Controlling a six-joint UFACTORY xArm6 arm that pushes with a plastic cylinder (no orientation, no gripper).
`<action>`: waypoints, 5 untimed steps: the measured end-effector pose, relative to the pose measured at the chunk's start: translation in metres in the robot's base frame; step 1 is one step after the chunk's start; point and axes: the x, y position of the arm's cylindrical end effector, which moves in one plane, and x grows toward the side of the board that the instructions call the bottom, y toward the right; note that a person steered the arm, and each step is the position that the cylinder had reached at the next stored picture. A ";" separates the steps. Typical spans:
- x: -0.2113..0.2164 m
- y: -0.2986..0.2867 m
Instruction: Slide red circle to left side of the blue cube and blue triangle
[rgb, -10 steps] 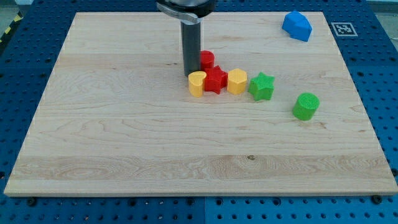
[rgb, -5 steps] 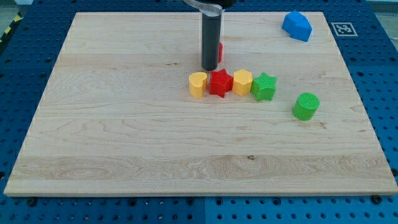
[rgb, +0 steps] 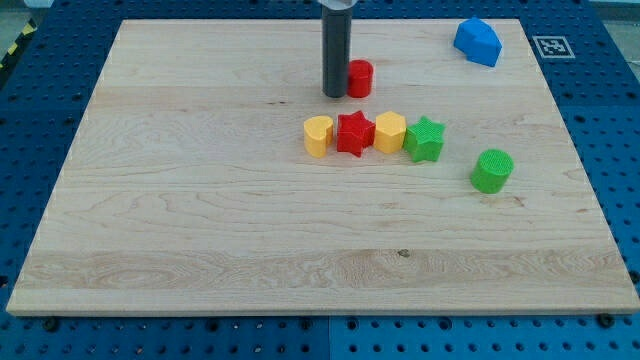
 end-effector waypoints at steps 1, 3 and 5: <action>-0.006 0.025; -0.035 0.049; -0.040 0.092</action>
